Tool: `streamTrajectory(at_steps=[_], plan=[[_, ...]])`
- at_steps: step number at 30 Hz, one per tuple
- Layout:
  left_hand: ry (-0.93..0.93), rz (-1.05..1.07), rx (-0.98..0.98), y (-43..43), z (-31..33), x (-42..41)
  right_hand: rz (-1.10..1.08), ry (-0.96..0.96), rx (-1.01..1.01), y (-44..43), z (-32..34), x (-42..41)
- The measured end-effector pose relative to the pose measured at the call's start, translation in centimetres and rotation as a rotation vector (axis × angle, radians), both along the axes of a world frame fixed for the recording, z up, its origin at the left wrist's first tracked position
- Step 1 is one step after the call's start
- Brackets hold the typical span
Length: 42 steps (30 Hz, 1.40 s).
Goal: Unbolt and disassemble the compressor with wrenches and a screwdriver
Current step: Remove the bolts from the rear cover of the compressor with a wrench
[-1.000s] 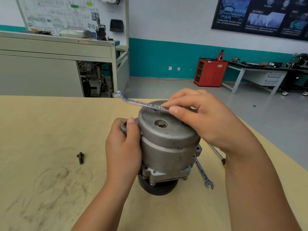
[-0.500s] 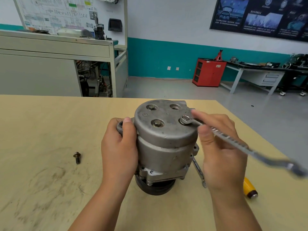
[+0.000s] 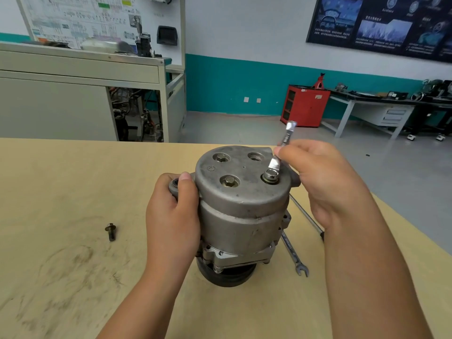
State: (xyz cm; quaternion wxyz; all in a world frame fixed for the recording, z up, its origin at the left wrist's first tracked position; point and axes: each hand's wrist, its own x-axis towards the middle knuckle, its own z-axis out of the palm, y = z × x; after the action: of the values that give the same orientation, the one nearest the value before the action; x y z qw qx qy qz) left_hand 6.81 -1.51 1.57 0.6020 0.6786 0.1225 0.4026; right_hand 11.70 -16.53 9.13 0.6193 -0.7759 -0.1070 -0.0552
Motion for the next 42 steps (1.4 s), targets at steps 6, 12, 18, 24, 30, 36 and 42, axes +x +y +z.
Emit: streamTrajectory(at_steps=[6, 12, 18, 24, 30, 36, 42], plan=[[0.003, 0.013, 0.07, -0.1, 0.0, 0.1, 0.071, -0.142, -0.539, 1.6, 2.8, 0.0], [-0.009, 0.003, 0.032, -0.1, 0.0, 0.0, 0.15, -0.502, -0.607, 1.8, 1.3, -3.1], [-0.031, -0.003, 0.031, 0.1, 0.0, 0.1, 0.103, -0.717, -0.426, -0.1, -2.8, -4.8], [-0.03, 0.027, 0.046, -0.1, -0.2, 0.0, -0.031, -0.848, -0.16, -0.5, -5.2, -4.2], [-0.026, 0.014, 0.031, 0.0, -0.1, 0.0, -0.024, -0.479, 0.503, 0.1, -5.4, -3.0], [-0.015, 0.004, 0.011, 0.1, 0.0, -0.1, -0.11, -0.076, 0.539, 0.5, -2.8, -1.8], [-0.021, 0.018, 0.038, 0.1, -0.1, -0.1, -0.021, 0.006, 0.205, 0.5, -0.4, 0.1]])
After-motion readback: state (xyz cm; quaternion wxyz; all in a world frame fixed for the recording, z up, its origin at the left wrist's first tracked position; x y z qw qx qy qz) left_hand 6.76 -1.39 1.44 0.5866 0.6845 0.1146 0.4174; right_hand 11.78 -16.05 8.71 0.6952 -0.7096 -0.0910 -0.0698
